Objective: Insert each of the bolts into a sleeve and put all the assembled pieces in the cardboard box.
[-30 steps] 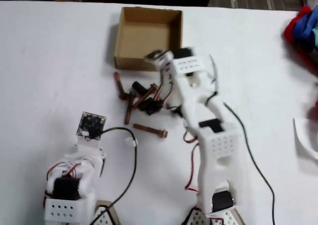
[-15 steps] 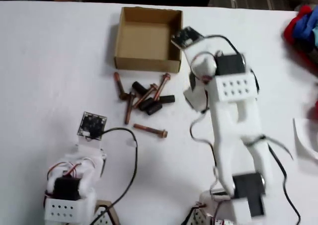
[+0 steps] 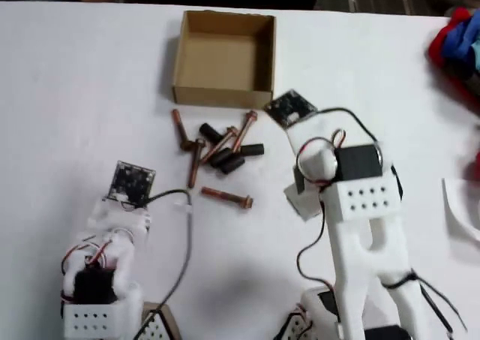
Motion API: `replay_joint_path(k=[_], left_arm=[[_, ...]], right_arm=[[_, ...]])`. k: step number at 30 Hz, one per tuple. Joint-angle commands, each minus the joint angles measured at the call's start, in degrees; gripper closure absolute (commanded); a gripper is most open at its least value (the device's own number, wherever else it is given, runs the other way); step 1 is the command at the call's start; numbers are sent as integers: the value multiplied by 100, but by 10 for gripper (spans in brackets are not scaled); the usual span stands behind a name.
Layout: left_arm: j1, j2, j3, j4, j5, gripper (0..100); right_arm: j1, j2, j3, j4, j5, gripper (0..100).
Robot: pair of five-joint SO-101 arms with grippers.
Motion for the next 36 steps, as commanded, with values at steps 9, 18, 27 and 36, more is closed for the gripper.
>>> replay_joint_path(k=[9, 18, 27, 36], left_arm=[[2620, 1125, -708, -123, -870, 837], [2857, 6013, -4637, 853, -1785, 837], [3437, 9688, -7758, 2312, -2180, 832], [3789, 11297, -8725, 2585, -2919, 707]], right_arm=[[224, -1684, 527, -48, 26, 979], [2589, -1209, 536, -629, -9, 979], [4330, -875, 527, -611, 53, 979], [5138, -866, 536, -637, 53, 979]])
